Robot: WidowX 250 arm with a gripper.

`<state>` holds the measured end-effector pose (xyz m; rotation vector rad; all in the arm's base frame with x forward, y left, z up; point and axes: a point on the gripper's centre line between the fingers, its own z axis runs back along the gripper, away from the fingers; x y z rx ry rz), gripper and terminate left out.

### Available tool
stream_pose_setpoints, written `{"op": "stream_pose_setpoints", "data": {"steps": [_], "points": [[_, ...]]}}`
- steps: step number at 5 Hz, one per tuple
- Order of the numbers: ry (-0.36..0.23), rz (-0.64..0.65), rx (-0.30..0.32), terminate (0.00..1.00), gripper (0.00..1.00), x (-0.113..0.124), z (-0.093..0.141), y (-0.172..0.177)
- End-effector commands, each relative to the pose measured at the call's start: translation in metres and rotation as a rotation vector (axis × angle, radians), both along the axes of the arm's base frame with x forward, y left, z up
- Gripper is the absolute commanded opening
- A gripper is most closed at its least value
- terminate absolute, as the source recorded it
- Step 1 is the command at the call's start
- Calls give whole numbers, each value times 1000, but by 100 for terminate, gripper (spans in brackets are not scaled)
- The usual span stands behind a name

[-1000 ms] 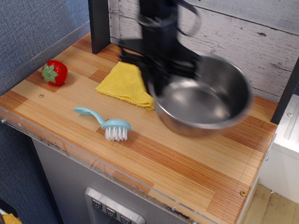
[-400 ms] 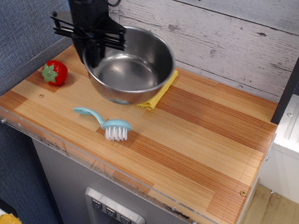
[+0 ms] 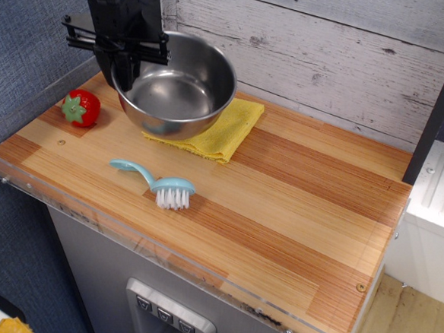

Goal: Move the pot and place onto yellow towel

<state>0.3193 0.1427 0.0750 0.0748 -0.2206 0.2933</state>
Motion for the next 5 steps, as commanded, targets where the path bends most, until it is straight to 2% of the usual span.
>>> {"op": "stream_pose_setpoints", "data": {"steps": [1,3,5], "points": [[-26,6,42,0,0,20,-2,13],[-49,16,15,0,0,37,-5,1],[-21,29,-26,0,0,25,-24,-7]]}}
